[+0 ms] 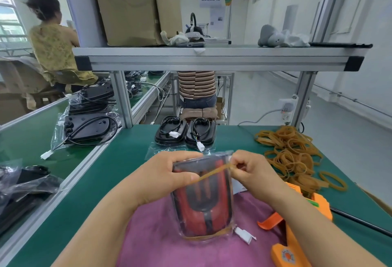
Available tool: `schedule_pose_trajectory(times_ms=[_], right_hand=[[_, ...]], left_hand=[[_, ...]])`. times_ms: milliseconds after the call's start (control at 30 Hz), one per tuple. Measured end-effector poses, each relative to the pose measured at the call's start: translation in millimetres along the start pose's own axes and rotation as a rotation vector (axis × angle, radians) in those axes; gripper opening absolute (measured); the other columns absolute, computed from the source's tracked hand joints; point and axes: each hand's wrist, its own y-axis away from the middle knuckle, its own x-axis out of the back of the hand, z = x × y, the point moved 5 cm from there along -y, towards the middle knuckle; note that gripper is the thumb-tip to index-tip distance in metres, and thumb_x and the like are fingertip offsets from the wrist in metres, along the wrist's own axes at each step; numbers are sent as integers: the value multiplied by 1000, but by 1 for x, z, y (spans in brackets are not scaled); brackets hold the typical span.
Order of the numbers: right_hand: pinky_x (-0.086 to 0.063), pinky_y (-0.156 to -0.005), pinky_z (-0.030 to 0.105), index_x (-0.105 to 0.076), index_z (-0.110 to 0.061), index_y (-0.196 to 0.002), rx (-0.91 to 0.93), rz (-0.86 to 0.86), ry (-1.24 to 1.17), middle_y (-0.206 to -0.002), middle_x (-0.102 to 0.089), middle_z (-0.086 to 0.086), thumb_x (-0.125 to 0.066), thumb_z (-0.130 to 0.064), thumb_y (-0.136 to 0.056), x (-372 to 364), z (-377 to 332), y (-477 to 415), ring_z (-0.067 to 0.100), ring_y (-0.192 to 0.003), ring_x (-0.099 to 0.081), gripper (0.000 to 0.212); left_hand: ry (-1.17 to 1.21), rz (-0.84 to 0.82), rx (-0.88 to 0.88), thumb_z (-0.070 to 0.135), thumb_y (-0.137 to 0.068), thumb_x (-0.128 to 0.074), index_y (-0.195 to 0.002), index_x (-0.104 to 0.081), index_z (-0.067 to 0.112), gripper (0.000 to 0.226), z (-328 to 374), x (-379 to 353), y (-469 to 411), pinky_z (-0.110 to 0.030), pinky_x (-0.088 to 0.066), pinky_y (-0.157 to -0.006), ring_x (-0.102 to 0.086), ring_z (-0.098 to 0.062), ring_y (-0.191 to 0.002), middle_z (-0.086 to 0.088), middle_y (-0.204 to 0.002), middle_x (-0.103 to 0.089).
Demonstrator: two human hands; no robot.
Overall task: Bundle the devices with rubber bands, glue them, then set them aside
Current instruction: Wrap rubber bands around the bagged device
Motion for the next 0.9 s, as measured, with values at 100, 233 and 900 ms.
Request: schedule_pose_trajectory(times_ms=[100, 233, 900], right_hand=[[-44, -64, 36, -56, -21, -67, 105, 102, 155, -69, -50, -12, -60, -40, -84, 1, -7, 15, 9, -66, -49, 26], [-50, -73, 37, -66, -26, -84, 199, -35, 193, -80, -57, -13, -67, -25, -84, 7, -16, 21, 7, -77, -56, 2], [-40, -67, 34, -55, 7, -79, -379, 187, -591, -70, -54, 9, -58, -55, -82, -32, -19, -17, 18, -68, -49, 62]], left_hand=[[51, 8, 37, 26, -80, -75, -125, -64, 38, 48, -9, 5, 3, -24, -49, -100, -65, -2, -113, 20, -117, -71], [67, 25, 48, 29, -75, -73, -123, -65, 39, 50, -9, 6, 4, -32, -48, -105, -65, -3, -113, 17, -118, -71], [426, 305, 57, 33, -70, -74, -124, -62, 34, 55, -20, -16, 14, -19, -51, -87, -67, -2, -101, 11, -108, -73]])
